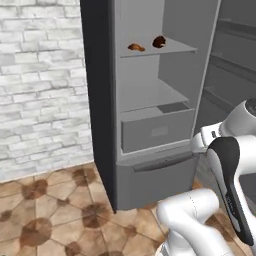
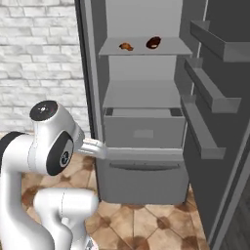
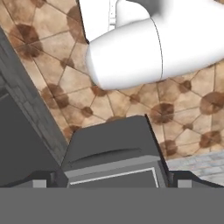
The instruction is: Gather the squashs from the fridge and place them on a tray on the dining counter. Then gather the chicken drumstick and steak from the fridge and place them on the other tray.
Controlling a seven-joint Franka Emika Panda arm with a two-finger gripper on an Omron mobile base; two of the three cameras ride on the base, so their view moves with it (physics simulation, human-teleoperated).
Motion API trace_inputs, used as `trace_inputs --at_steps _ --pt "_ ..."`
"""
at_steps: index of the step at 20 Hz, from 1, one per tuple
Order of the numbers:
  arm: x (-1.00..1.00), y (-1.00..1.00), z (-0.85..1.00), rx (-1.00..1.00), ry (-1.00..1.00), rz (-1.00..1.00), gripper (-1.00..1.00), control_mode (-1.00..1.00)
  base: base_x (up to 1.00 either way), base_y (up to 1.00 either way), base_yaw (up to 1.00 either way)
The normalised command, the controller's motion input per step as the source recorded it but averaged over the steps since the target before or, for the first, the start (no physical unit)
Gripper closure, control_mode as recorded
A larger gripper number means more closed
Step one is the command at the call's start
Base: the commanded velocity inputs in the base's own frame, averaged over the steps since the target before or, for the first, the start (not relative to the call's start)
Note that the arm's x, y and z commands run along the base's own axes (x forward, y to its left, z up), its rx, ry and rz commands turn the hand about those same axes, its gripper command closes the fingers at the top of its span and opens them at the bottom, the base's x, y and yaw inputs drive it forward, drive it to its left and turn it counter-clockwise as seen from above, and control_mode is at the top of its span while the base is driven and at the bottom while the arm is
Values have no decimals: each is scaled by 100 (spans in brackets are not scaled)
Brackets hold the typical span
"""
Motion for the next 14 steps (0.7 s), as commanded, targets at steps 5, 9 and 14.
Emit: trace_inputs --at_steps 5,9,14 --pt "0 0 0 0 0 0 -100 100 63 20 -23" --pt "0 0 0 0 0 0 -100 100 67 18 -21" --pt "0 0 0 0 0 0 -100 100 64 5 -14"
